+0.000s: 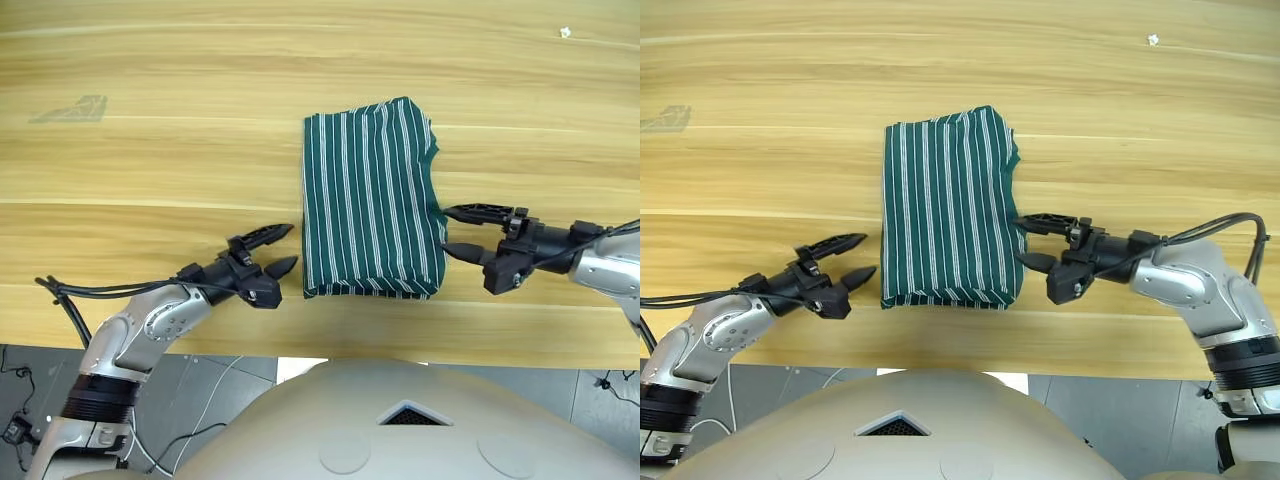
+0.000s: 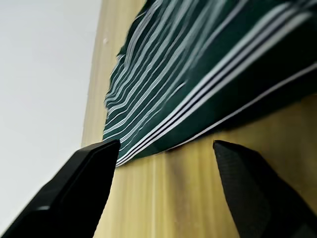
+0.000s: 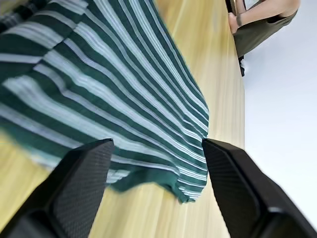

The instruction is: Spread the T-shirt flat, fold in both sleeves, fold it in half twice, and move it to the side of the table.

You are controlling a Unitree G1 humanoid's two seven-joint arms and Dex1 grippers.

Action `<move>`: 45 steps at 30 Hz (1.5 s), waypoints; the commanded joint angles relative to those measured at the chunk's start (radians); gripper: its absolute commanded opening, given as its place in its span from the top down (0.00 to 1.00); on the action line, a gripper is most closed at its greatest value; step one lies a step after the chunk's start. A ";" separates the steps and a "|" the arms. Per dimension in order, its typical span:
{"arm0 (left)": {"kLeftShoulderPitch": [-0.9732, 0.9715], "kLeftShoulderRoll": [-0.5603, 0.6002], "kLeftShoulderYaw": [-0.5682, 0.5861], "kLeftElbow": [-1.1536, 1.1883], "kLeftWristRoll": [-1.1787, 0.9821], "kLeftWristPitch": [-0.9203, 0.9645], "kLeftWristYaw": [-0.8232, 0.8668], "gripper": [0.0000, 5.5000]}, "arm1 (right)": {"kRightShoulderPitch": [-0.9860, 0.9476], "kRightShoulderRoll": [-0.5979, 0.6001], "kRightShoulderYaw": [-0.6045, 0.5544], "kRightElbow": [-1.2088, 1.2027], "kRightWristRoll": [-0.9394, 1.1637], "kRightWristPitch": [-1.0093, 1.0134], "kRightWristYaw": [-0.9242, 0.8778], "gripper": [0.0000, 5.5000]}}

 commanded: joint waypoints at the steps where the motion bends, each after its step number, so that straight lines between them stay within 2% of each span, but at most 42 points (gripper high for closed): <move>1: -0.007 0.048 -0.014 0.007 0.040 -0.024 -0.016 0.37 | 0.005 -0.033 0.013 0.072 -0.058 -0.068 -0.004 0.40; 9: -0.007 0.069 -0.061 0.013 0.064 -0.063 -0.030 0.37 | 0.075 -0.018 0.111 0.079 -0.119 -0.085 0.028 0.40; 16: -0.033 0.050 -0.137 0.044 0.099 -0.080 -0.029 0.37 | 0.062 0.025 0.188 0.049 -0.062 -0.064 0.050 0.40; 24: -0.017 0.077 -0.149 0.023 0.099 -0.081 -0.034 0.37 | 0.052 0.015 0.211 0.033 -0.034 -0.036 0.064 0.40; 34: -0.042 0.095 -0.173 0.039 0.084 -0.104 -0.040 0.69 | 0.058 0.021 0.197 0.026 -0.038 -0.006 0.059 0.75; 42: -0.057 0.097 -0.177 0.052 0.094 -0.100 -0.035 0.90 | 0.044 0.043 0.206 0.029 -0.036 0.009 0.066 0.99; 45: -0.056 0.099 -0.175 0.053 0.094 -0.098 -0.032 0.96 | 0.048 0.052 0.210 0.034 -0.039 0.009 0.064 1.00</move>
